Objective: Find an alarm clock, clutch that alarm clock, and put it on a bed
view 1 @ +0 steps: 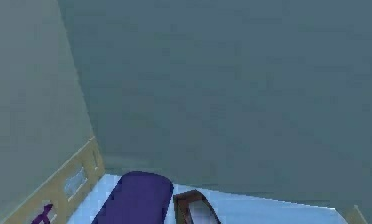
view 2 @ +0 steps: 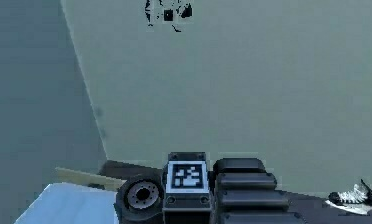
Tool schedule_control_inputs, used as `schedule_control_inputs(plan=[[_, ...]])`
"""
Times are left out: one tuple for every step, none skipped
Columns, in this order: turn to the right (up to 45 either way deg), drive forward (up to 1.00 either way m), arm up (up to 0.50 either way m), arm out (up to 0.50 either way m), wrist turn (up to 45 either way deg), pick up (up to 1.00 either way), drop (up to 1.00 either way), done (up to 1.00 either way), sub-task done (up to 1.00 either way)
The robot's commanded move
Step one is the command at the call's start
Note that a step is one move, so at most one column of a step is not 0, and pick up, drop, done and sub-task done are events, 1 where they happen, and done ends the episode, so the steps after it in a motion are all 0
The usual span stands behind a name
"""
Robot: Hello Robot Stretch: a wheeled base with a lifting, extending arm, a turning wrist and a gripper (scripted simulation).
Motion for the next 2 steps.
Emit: schedule_control_inputs(plan=[[-3.0, 0.00, 0.00, 0.00, 0.0, 0.00, 0.00, 0.00, 0.00], [45.0, 0.00, 0.00, 0.00, 0.0, 0.00, 0.00, 0.00, 0.00]])
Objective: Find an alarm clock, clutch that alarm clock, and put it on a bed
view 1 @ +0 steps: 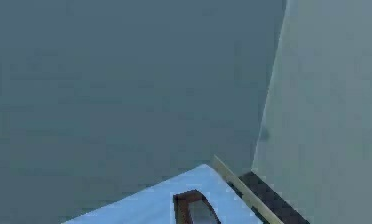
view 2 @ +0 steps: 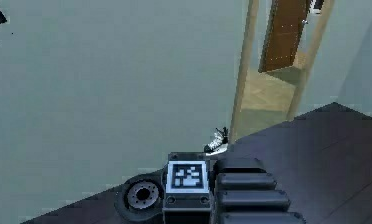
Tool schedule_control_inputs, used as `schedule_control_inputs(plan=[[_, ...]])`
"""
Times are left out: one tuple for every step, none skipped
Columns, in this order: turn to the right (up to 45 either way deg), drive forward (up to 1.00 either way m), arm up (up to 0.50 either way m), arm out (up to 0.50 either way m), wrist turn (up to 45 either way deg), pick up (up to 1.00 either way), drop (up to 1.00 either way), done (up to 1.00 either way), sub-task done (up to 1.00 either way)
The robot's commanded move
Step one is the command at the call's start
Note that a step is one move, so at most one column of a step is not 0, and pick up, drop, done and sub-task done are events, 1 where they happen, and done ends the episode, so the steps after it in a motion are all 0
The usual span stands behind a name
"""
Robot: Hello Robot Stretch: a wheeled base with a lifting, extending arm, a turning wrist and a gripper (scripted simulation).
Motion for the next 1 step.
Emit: schedule_control_inputs(plan=[[45.0, 0.00, 0.00, 0.00, 0.0, 0.00, 0.00, 0.00, 0.00]])
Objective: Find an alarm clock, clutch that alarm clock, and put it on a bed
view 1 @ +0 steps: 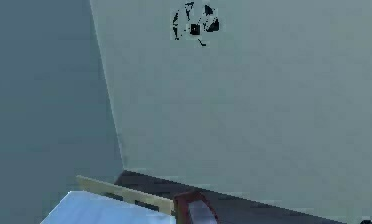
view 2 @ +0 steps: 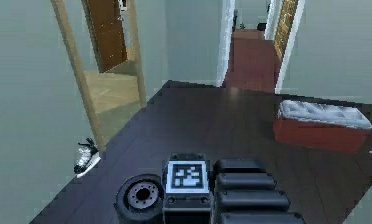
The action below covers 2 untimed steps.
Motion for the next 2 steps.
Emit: schedule_control_inputs(plan=[[6.0, 0.00, 0.00, 0.00, 0.0, 0.00, 0.00, 0.00, 0.00], [0.0, 0.10, 0.00, 0.00, 0.0, 0.00, 0.00, 0.00, 0.00]])
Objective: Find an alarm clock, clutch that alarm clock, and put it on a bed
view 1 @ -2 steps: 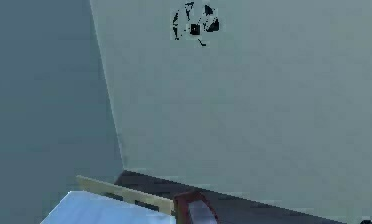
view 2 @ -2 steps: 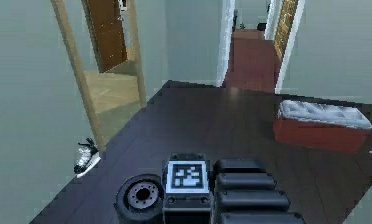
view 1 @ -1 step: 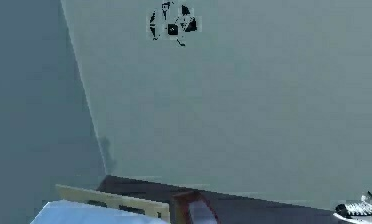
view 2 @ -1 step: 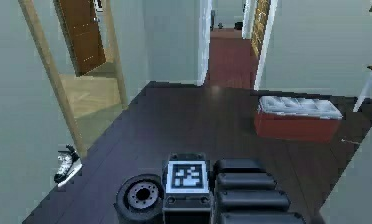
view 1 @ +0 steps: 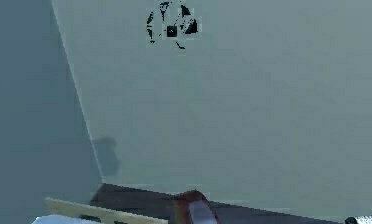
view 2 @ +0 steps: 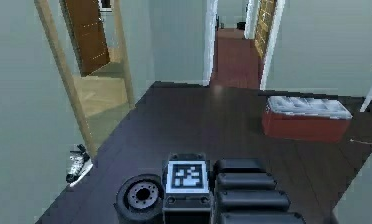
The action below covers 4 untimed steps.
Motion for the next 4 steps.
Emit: schedule_control_inputs(plan=[[-45.0, 0.00, 0.00, 0.00, 0.0, 0.00, 0.00, 0.00, 0.00], [-45.0, 0.00, 0.00, 0.00, 0.0, 0.00, 0.00, 0.00, 0.00], [-45.0, 0.00, 0.00, 0.00, 0.0, 0.00, 0.00, 0.00, 0.00], [-36.0, 0.00, 0.00, 0.00, 0.0, 0.00, 0.00, 0.00, 0.00]])
